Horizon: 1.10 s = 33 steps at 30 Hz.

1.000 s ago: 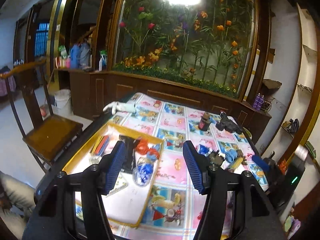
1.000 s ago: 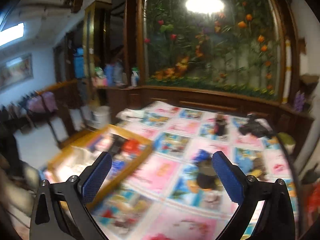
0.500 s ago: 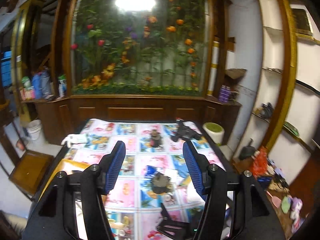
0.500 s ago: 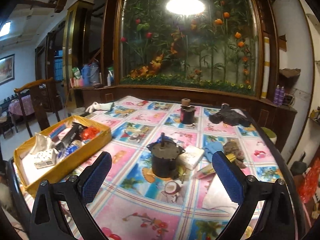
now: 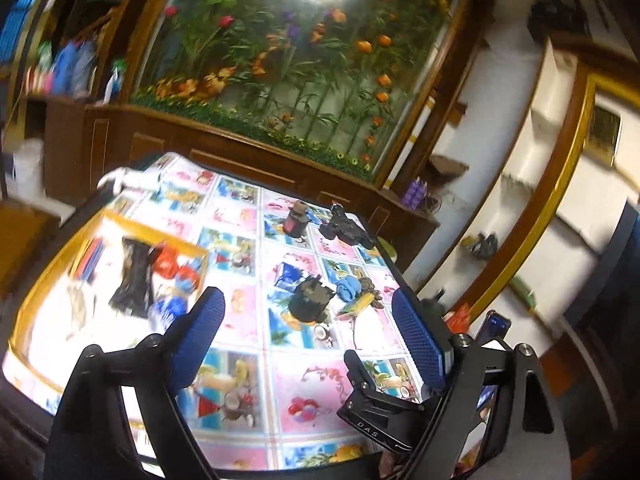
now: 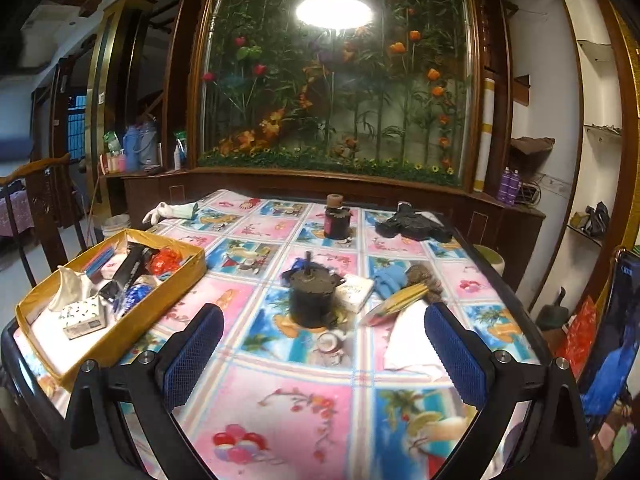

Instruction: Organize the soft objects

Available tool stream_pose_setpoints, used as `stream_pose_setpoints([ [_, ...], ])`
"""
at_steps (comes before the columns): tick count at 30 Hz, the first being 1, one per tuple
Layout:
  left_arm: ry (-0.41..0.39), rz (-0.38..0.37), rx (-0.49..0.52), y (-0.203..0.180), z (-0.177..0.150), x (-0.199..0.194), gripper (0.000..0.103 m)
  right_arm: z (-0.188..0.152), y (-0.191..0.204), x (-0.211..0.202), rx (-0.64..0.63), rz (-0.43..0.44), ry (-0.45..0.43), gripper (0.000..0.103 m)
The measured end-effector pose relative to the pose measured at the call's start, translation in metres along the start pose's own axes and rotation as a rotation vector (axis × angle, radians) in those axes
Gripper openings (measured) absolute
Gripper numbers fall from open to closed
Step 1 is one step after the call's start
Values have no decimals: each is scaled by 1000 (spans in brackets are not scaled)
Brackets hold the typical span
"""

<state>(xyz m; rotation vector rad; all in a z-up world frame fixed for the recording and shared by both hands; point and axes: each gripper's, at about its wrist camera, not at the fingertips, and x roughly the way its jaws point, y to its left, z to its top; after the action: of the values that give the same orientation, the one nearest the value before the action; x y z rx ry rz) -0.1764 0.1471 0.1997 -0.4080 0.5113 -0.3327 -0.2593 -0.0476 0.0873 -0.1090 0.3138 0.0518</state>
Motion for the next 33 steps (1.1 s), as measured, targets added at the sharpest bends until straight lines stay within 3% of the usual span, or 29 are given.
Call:
stream_pose_setpoints([
  [8, 3, -109, -201, 81, -18, -13, 86, 1, 89, 0, -168, 44, 66, 102],
  [12, 47, -89, -216, 89, -21, -7, 86, 12, 114, -15, -218, 55, 21, 102],
  [16, 88, -68, -188, 84, -26, 1, 86, 10, 120, -21, -212, 50, 32, 102],
  [19, 125, -66, -157, 81, -26, 7, 86, 2, 125, -13, -240, -11, 56, 102],
  [25, 129, -58, -121, 78, -25, 10, 86, -9, 124, 4, -207, -39, 147, 102],
  [33, 154, -14, -108, 72, -27, 7, 86, -25, 100, 18, -84, -72, 235, 102],
])
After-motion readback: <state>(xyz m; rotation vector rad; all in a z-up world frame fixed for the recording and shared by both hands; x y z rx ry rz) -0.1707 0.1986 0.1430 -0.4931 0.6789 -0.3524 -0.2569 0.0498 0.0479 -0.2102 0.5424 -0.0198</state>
